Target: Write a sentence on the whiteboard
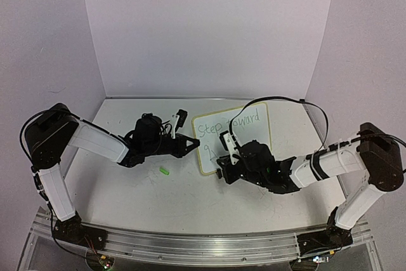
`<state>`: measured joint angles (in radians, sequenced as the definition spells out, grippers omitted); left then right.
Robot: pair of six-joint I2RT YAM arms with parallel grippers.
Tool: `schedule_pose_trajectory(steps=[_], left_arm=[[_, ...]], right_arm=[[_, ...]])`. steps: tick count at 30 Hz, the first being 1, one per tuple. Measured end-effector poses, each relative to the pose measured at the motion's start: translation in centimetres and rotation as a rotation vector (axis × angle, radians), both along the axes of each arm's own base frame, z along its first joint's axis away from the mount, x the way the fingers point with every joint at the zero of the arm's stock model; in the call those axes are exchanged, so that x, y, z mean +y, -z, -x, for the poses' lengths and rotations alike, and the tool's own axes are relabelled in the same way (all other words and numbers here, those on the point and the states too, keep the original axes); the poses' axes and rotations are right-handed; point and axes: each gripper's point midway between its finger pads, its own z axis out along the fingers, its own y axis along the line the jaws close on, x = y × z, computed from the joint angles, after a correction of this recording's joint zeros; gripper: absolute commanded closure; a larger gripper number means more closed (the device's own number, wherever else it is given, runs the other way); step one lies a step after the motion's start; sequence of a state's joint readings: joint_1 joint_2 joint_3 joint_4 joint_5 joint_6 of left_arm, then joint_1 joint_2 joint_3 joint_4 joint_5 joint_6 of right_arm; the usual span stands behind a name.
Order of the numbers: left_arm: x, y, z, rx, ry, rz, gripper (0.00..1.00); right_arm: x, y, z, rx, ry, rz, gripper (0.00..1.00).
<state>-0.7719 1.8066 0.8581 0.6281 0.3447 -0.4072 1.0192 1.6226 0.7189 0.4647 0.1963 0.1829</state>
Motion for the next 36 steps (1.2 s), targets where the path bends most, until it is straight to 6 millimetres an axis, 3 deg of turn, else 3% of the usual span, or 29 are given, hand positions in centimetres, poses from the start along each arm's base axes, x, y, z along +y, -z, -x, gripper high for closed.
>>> schedule_pose_trajectory(steps=[7,16,24,31,36], left_arm=[[0.0,0.0,0.0,0.0,0.001,0.0,1.0],[0.0,-0.1,0.0,-0.004,-0.001,-0.001,1.0],[-0.1,-0.1,0.1,-0.011,0.001,-0.005,1.0],[-0.1,-0.1,0.1,-0.011,0.001,-0.005,1.0],[-0.1,-0.1,0.1,-0.011,0.001,-0.005,1.0]], right_arm=[[0.9,-0.2,0.2,0.003,-0.019,-0.008,1.0],[2.0,-1.8,-0.4,-0.023,-0.023,-0.047,1.0],[0.6,-4.8,0.2,-0.079,-0.026,-0.101,1.0],[0.7,-4.5,0.2,-0.084,-0.046,-0.086,1.0],[-0.4,-4.9,-1.1,-0.093,-0.005,-0.088,1.0]])
